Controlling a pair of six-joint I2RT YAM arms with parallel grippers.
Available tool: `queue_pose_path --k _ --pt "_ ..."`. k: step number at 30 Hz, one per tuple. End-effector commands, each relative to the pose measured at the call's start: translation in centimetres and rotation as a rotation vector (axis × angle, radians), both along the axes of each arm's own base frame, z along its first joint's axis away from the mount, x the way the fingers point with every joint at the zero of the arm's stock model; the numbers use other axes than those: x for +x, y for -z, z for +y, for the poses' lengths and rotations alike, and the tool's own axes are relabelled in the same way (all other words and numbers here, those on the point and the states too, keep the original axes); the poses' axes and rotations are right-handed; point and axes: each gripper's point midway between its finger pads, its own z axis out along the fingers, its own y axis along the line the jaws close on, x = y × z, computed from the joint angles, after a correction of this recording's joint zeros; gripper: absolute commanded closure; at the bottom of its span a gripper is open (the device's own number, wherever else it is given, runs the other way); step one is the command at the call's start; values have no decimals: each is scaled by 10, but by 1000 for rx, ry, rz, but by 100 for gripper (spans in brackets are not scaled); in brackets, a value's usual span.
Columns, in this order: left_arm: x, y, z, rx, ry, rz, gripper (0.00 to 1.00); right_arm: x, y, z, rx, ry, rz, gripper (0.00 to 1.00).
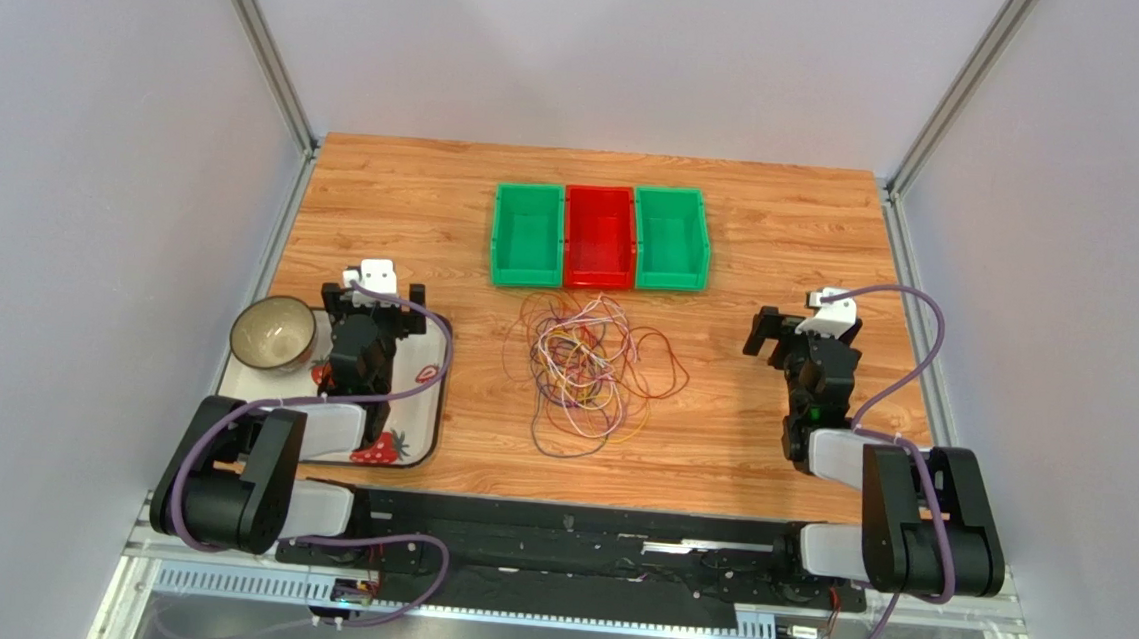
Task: Untangle the cables
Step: Untie the cable.
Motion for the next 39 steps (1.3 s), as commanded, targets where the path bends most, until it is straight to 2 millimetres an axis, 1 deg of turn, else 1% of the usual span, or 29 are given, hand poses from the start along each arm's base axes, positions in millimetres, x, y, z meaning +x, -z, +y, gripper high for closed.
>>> queue_pose_path --k 1,20,22,23,26,27,28,29,30,31,32,33,34,35,36,37,39 --pt "8 -17 0 -21 1 -56 1 1 -4 -4 -10 17 -20 0" --pt "8 -17 0 -21 1 -56 1 1 -4 -4 -9 19 -20 0" --pt "8 -18 0 -21 1 -57 1 1 -4 -9 -2 51 -18 0" --pt "8 -18 0 -20 1 -56 1 1 -4 -8 -5 50 -19 0" --pt "8 -18 0 -21 1 -57 1 1 -7 -15 -8 116 -24 0" --pt "8 -17 0 -21 1 -57 1 0 -14 -22 -3 168 -38 0" --pt "8 -18 0 -23 1 -58 1 -2 -10 -28 -6 207 -5 0" --pt "8 -18 0 -23 1 -57 1 11 -31 -31 1 245 -23 0" --pt "8 -18 0 -21 1 -58 1 12 -40 -38 11 291 -6 0" --pt "8 -18 0 -21 1 -57 1 8 -28 -39 -9 302 100 0" --pt "8 -19 0 -21 1 -60 1 11 -34 -39 -4 305 112 0" --pt "8 -18 0 -21 1 -57 1 20 -53 -36 42 310 85 0" --pt "8 -18 0 -21 1 -57 1 17 -55 -34 57 307 111 0" --pt "8 -17 -1 -21 2 -55 1 17 -61 -30 80 295 109 0" --pt "8 -18 0 -23 1 -58 1 22 -75 -24 108 266 89 0" --pt "8 -18 0 -21 1 -57 1 19 -82 -18 144 248 89 0" --pt "8 -18 0 -21 1 -58 1 21 -98 -4 185 172 85 0"
